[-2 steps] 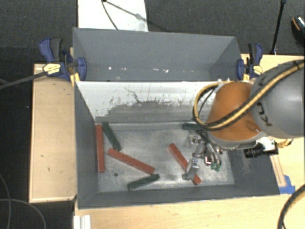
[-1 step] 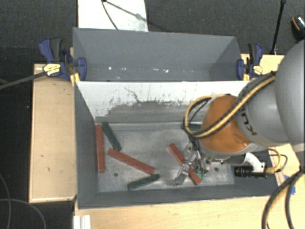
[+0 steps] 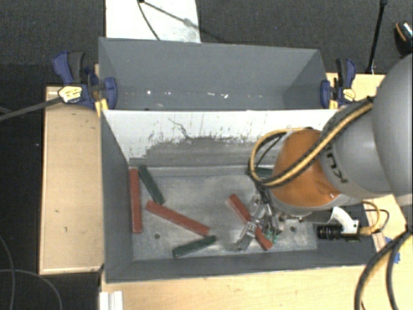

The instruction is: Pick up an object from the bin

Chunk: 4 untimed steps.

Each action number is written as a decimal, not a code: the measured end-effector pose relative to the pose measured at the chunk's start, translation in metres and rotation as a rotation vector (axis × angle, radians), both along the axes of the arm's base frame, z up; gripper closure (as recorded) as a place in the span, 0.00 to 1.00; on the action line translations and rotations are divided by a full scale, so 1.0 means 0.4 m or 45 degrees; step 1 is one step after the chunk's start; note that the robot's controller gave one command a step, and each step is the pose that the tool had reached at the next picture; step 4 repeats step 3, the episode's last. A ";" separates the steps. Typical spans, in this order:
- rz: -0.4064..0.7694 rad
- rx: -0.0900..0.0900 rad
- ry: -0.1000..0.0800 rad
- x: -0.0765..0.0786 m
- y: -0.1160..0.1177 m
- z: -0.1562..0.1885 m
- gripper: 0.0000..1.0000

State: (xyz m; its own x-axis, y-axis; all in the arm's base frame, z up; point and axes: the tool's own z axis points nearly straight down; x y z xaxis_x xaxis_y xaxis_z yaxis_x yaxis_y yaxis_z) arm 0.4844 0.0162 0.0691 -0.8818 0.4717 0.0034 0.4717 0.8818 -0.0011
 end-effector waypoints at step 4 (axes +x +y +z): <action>0.008 -0.001 -0.011 0.007 0.000 0.294 1.00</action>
Offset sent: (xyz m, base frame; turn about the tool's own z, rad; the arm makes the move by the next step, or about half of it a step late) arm 0.0000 0.0000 0.0000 0.0000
